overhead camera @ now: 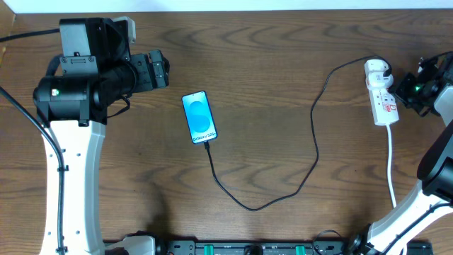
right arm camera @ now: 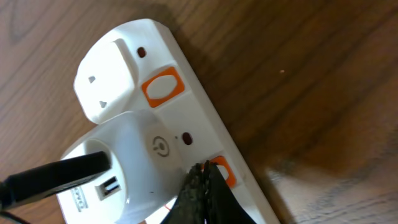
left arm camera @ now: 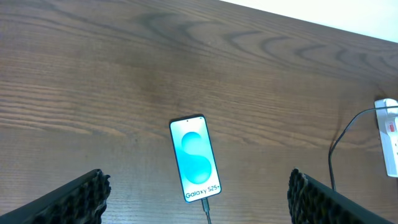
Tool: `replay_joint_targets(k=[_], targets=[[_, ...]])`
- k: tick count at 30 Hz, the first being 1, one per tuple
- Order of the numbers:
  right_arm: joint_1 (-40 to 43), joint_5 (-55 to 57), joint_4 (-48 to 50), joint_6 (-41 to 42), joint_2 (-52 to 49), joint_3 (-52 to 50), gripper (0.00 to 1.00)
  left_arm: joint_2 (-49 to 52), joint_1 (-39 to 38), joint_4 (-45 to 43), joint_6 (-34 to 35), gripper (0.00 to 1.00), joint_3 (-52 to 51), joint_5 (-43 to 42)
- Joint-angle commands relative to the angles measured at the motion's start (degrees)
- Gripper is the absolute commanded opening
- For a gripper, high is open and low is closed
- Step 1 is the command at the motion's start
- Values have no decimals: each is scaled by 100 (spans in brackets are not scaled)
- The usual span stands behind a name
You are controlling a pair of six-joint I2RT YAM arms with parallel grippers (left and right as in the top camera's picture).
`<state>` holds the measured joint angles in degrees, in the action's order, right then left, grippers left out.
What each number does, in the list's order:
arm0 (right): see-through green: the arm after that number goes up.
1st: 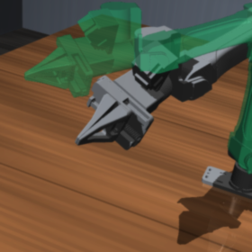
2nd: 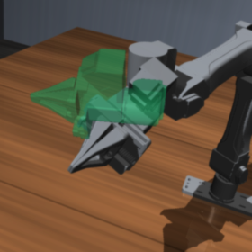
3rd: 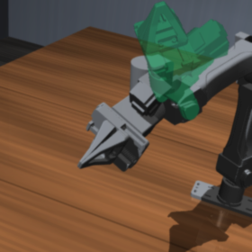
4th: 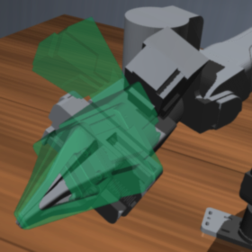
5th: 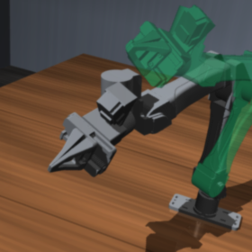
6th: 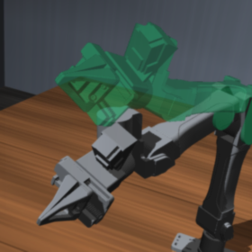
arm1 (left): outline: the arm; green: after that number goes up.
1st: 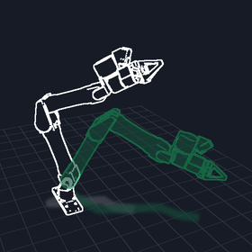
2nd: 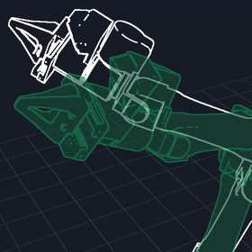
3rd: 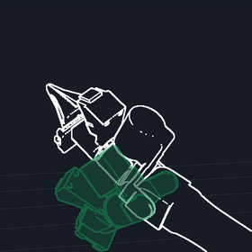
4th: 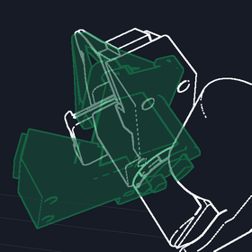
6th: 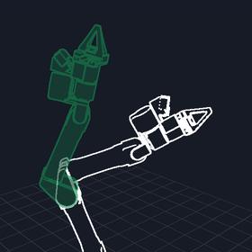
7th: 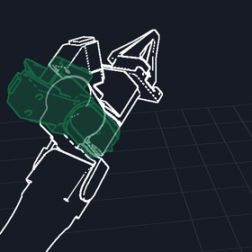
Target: Plug charger to phone and switch on socket
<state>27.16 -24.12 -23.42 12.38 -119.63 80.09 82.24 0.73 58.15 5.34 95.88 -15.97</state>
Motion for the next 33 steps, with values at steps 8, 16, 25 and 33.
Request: replay_joint_targets(k=[8, 16, 25, 33], targets=[[-103, -293, -37, 44, -319, 37, 1, -26, 15, 13, -11, 93, -20, -2], [-120, -498, -212, 168, -319, 37, 1, -26, 15, 15, -11, 93, -20, -2], [-184, -496, -382, 710, -319, 37, 1, -26, 15, 15, -11, 93, -20, -2], [-186, -496, -448, 1274, -319, 37, 1, -26, 15, 35, -11, 93, -20, -2]])
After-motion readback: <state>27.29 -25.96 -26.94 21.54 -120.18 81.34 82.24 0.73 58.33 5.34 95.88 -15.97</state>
